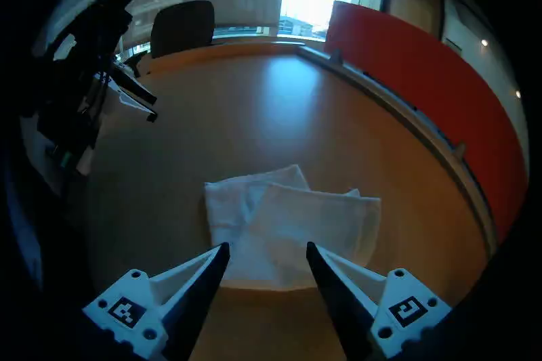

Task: Fold towel

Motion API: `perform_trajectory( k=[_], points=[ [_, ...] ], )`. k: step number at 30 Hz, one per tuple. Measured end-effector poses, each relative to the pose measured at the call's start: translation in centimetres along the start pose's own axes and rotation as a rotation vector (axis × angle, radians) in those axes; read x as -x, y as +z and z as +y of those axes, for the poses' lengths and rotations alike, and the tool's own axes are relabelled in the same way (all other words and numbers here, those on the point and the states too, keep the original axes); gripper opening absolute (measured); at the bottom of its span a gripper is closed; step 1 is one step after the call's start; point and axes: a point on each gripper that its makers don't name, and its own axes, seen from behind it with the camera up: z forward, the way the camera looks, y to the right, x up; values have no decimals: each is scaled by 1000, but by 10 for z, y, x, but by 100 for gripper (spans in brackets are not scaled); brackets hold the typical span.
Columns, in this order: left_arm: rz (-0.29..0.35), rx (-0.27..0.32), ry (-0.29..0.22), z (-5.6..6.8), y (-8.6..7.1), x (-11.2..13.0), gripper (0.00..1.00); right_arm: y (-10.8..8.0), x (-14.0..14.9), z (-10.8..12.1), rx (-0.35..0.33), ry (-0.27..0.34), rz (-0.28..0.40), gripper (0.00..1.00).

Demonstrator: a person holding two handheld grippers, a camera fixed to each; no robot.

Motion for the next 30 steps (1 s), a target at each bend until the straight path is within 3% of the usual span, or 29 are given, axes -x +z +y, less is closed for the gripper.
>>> perform_trajectory(
  k=[30],
  points=[
    [-10,26,23,5,5,4,93,12,61,-32,147,203,-102,84]
  ],
)
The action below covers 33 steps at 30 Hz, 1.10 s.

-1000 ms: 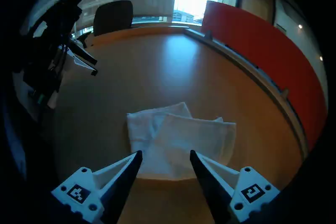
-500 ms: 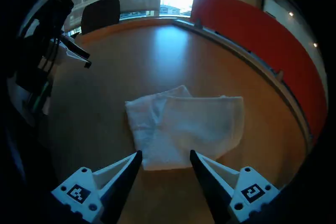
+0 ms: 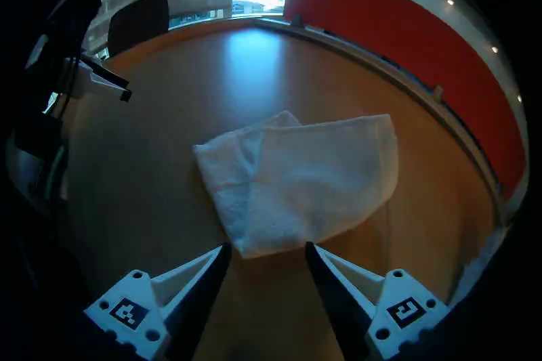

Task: Fold towel

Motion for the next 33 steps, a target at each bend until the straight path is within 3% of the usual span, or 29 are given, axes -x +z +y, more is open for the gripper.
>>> perform_trajectory(
  k=[12,24,33],
  points=[
    [-1,4,5,0,0,0,93,4,7,10,51,28,-15,82],
    [-5,1,7,-1,-1,3,93,-4,19,49,141,34,-39,82],
    [-3,2,8,0,-1,1,93,-6,18,54,129,46,-33,80]
  ],
)
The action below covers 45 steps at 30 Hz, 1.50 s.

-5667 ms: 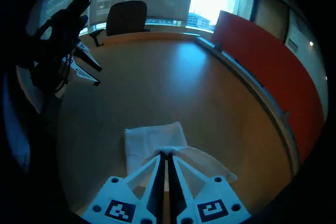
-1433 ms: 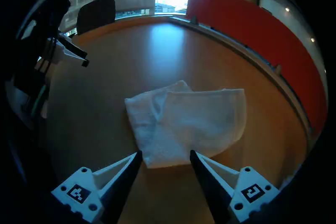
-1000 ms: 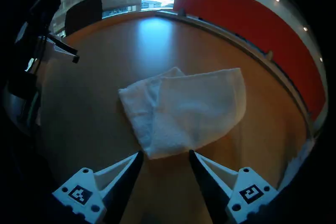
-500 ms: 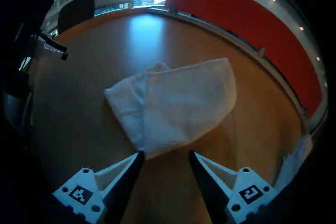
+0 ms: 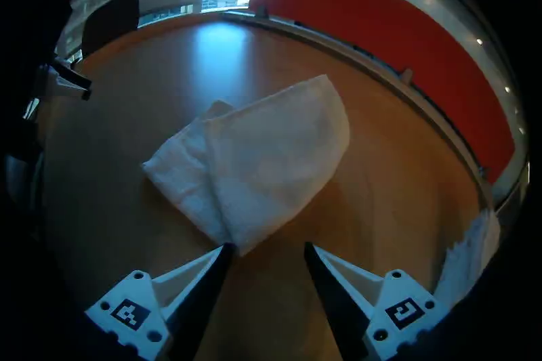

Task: Fold towel

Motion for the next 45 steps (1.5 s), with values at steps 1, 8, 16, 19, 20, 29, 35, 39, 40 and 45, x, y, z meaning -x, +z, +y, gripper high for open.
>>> perform_trajectory(
  k=[1,8,16,19,20,29,35,39,40,45],
  points=[
    [0,0,0,0,0,0,93,0,0,-2,-5,1,0,79],
    [-1,-2,2,-2,-1,0,93,2,3,-11,-36,27,-9,58],
    [-1,-2,0,-3,0,0,93,4,5,-19,-75,73,-10,22],
    [-2,-2,3,-3,0,0,93,4,5,-20,-80,77,-7,14],
    [-3,-2,3,-3,0,0,93,4,5,-20,-81,77,-6,12],
    [-6,-4,4,-4,-1,3,93,0,-5,-20,-94,54,22,5],
    [5,-6,4,-4,0,-1,93,-16,-33,-9,-83,4,67,5],
    [19,-2,-1,-3,0,-7,93,-31,-61,1,-77,-39,108,5],
    [24,-1,-2,-2,0,-9,93,-35,-70,4,-74,-55,119,5],
    [47,7,-1,2,0,-20,93,-57,-112,20,-61,-139,164,5]
  ],
)
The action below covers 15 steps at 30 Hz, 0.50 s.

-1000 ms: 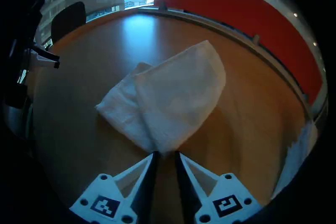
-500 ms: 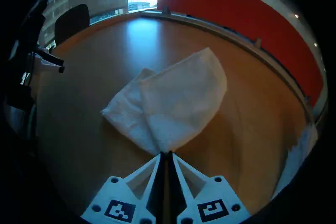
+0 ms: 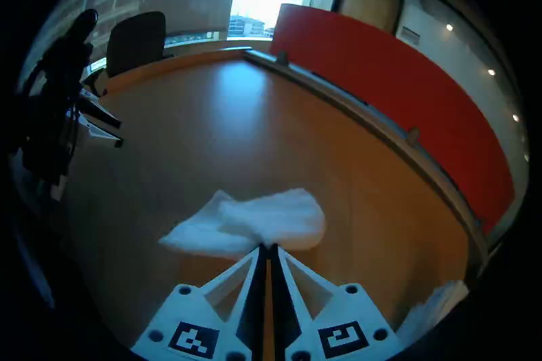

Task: Fold towel

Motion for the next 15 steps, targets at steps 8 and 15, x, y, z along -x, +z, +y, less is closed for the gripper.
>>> perform_trajectory(
  k=[8,15],
  points=[
    [43,21,5,10,-1,-20,93,-37,-56,28,17,-121,32,5],
    [73,37,14,16,-3,-34,93,-68,-75,53,64,-199,31,5]
  ],
)
